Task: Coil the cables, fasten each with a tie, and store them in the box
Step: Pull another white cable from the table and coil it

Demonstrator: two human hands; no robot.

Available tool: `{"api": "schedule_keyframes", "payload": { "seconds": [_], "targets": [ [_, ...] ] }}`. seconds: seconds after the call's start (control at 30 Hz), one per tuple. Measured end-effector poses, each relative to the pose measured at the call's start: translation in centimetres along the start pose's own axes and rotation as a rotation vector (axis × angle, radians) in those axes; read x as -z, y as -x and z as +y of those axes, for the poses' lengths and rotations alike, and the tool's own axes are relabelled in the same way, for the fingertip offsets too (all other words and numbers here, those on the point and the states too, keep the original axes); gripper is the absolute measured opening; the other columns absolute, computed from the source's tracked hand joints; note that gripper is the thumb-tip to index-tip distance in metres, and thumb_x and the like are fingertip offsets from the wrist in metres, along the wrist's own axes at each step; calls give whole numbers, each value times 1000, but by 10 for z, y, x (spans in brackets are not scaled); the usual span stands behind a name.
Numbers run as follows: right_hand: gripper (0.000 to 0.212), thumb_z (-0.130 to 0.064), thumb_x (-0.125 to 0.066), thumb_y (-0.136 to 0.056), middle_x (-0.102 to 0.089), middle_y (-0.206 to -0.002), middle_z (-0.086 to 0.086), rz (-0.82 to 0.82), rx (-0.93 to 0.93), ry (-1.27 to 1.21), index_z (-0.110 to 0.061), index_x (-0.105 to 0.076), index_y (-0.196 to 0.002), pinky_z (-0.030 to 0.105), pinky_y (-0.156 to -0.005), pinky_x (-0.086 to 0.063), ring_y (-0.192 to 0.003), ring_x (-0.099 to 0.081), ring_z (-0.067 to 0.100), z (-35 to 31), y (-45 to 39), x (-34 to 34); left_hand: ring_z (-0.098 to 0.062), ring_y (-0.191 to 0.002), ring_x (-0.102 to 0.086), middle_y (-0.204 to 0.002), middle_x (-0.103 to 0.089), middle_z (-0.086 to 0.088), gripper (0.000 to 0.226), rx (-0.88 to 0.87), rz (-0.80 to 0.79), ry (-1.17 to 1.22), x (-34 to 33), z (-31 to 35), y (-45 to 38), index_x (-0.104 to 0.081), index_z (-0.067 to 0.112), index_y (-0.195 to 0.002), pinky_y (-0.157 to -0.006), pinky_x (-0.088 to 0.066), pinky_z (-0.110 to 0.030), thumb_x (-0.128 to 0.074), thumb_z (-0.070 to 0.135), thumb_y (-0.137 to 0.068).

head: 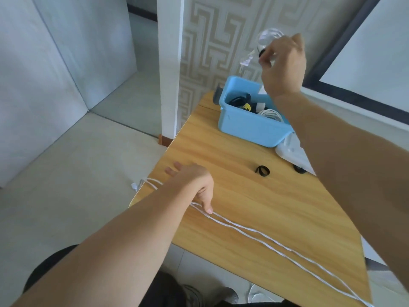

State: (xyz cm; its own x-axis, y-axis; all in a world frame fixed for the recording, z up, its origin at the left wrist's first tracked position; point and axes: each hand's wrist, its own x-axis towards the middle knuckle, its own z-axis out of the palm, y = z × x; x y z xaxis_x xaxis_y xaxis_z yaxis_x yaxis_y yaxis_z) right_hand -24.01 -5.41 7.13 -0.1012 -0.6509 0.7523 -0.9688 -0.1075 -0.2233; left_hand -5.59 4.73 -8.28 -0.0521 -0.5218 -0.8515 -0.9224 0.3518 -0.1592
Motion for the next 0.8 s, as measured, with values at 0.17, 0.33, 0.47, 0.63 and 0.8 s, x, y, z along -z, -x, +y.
{"api": "schedule_keyframes", "payload": {
  "seconds": [0.17, 0.33, 0.47, 0.63, 0.8],
  "targets": [
    [25, 1, -59, -89, -70, -103, 11, -537, -137, 206, -15, -74, -100, 33, -72, -50, -90, -65, 32, -5, 34, -14, -73, -136, 4, -161, 21, -29, 123, 38, 14, 55, -1, 1, -4, -11, 19, -159, -104, -22, -78, -73, 74, -69],
    [27, -14, -35, -103, -64, -106, 10, -881, -72, 233, -13, -62, -109, 40, -81, -38, -87, -50, 29, -15, 77, -26, -69, -139, -1, -155, 24, -38, 131, 93, 155, 89, -14, 5, 8, 32, 12, -149, -111, -25, -70, -70, 62, -83],
    [32, -24, -52, -100, -63, -123, 14, -652, -154, 90, -8, -64, -125, 48, -104, -43, -115, -56, 34, -21, 93, -11, -66, -141, -6, -153, 20, -43, 131, 114, 250, 120, -21, 9, 22, 35, 10, -147, -113, -30, -64, -68, 61, -84],
    [17, -18, -58, -98, -71, -99, -2, -696, -220, -248, -13, -72, -106, 35, -88, -57, -93, -66, 15, -57, 143, 30, -68, -138, -15, -154, 4, -45, 134, 69, 380, 212, -29, -2, 18, 16, 5, -155, -106, -38, -68, -76, 62, -76],
    [27, -21, -55, -98, -69, -121, 1, -1235, -212, -213, -16, -68, -122, 31, -98, -49, -111, -63, 18, -79, 223, 47, -55, -135, -33, -147, -33, -28, 65, 5, 595, 367, -45, -5, 31, -42, 9, -143, -101, -45, -63, -69, 38, -92]
  ]
}}
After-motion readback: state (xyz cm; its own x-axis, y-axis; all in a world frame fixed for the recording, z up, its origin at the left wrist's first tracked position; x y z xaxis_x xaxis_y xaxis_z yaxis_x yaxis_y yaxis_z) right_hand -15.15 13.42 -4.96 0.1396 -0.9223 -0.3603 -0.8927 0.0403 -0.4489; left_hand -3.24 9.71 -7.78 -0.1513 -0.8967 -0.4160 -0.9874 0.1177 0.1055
